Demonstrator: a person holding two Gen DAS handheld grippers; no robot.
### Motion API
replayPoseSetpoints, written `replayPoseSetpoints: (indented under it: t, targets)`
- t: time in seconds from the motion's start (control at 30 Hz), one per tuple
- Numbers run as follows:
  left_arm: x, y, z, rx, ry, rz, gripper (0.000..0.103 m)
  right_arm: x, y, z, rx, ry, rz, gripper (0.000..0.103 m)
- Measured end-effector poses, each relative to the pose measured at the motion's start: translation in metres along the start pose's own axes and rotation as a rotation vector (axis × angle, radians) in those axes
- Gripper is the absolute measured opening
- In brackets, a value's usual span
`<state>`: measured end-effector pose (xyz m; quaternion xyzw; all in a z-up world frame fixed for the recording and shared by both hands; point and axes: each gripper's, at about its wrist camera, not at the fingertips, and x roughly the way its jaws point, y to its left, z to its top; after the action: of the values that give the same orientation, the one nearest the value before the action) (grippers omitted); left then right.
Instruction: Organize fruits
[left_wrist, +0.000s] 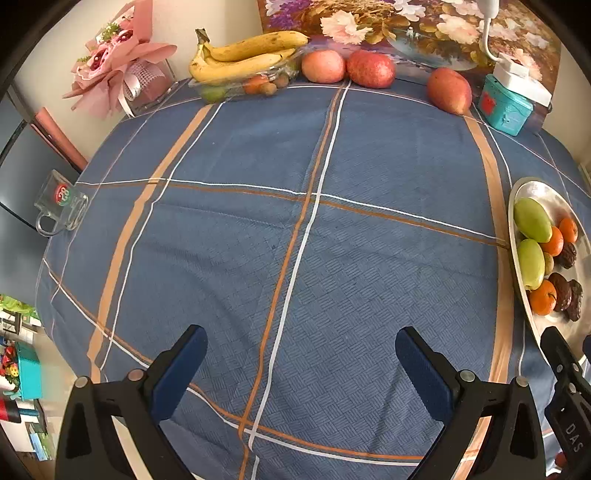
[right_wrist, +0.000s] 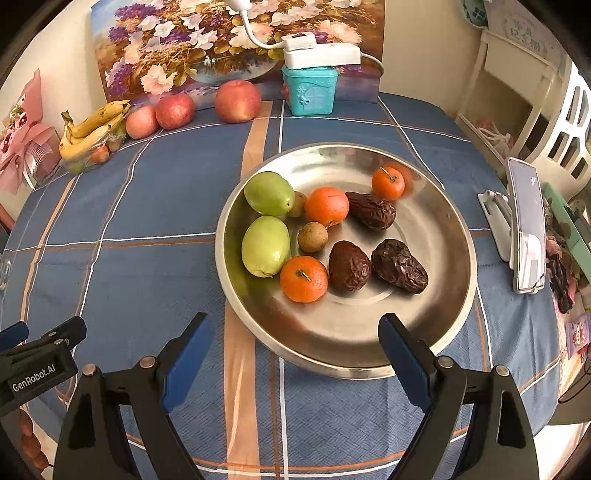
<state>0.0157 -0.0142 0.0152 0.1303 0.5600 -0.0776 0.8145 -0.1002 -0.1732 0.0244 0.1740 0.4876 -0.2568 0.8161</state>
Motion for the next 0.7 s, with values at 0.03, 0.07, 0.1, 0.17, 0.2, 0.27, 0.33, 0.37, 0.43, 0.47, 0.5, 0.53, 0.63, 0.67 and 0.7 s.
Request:
replayPoseSetpoints:
  t: [0.03,0.07,0.1,0.17,0.2,0.27,0.33,0.37,0.43,0.47,0.5,0.53,0.63,0.67,0.7]
  targets:
    - [-0.0001,-0.0002,-0.0002,-0.002,0.000,0.000,0.103,-0.0002,0.0001,0.0001,0.000,0.000,0.000,0.091]
    - [-0.0001,0.0000,-0.0003,-0.003,-0.001,-0.001,0.103,-0.0003,0.0003,0.0001,-0.001,0.001,0.000,0.091]
    - [-0.0003,0.0001,-0.0004,-0.006,-0.001,-0.002,0.103,-0.0004,0.0001,0.0002,-0.002,0.001,0.001,0.091]
    - [-0.0002,0.0005,-0.0003,-0.008,0.000,-0.007,0.103,-0.0006,0.0002,0.0001,-0.001,0.000,0.001,0.091]
    - [0.0000,0.0008,-0.0002,-0.008,0.001,-0.008,0.103,-0.0009,0.0004,-0.0001,-0.001,0.000,0.001,0.091]
    - [0.0004,0.0006,-0.0003,-0.008,0.004,-0.011,0.103,-0.0006,0.0004,0.0001,-0.002,0.001,0.001,0.091]
    - [0.0006,0.0003,-0.0005,-0.009,0.006,-0.011,0.103,-0.0006,0.0004,0.0002,-0.002,0.001,0.001,0.091]
    - [0.0004,0.0005,-0.0004,-0.009,0.005,-0.011,0.103,-0.0007,0.0006,0.0001,-0.002,0.001,0.001,0.091]
    - [0.0003,0.0008,-0.0003,-0.009,0.003,-0.012,0.103,-0.0011,0.0010,0.0000,-0.006,0.002,0.002,0.091]
    - [0.0001,0.0006,-0.0002,-0.010,0.002,-0.012,0.103,-0.0014,0.0011,0.0000,-0.007,0.002,0.003,0.091]
    - [0.0001,0.0006,-0.0002,-0.010,0.002,-0.012,0.103,-0.0018,0.0010,0.0000,-0.007,0.002,0.004,0.091]
    - [0.0002,0.0005,-0.0001,-0.011,0.003,-0.013,0.103,-0.0018,0.0008,0.0002,-0.007,0.001,0.004,0.091]
    - [-0.0003,0.0007,-0.0001,-0.011,0.003,-0.013,0.103,-0.0016,0.0005,0.0005,-0.006,0.001,0.004,0.091]
    - [-0.0003,0.0009,0.0001,-0.011,0.003,-0.013,0.103,-0.0017,0.0002,0.0005,-0.006,0.002,0.005,0.091]
    - [-0.0002,0.0011,0.0002,-0.010,0.002,-0.014,0.103,-0.0018,0.0004,0.0005,-0.005,0.002,0.005,0.091]
